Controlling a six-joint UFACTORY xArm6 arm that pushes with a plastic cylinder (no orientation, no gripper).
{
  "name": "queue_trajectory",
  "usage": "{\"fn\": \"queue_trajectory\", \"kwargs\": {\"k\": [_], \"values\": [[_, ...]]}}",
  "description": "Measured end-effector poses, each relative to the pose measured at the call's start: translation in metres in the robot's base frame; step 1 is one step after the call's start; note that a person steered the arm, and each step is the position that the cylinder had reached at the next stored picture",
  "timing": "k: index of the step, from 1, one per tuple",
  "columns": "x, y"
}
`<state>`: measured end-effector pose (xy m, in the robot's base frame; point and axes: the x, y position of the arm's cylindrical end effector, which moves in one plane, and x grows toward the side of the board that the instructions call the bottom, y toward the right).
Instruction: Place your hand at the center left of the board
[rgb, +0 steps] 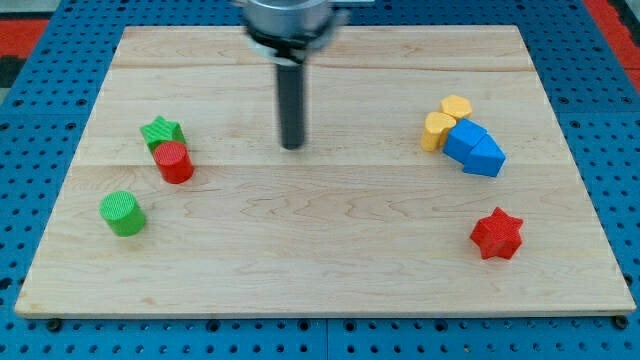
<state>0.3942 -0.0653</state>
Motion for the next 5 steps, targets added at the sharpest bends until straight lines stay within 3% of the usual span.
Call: {"fn": "queue_trajectory", "kwargs": {"k": [1,2,3,4,5], "values": [[-0.046,-0.021],[-0.079,-0.129],[-0.074,-0.228],[-0.034,-0.238],[0.024,-0.212]]}}
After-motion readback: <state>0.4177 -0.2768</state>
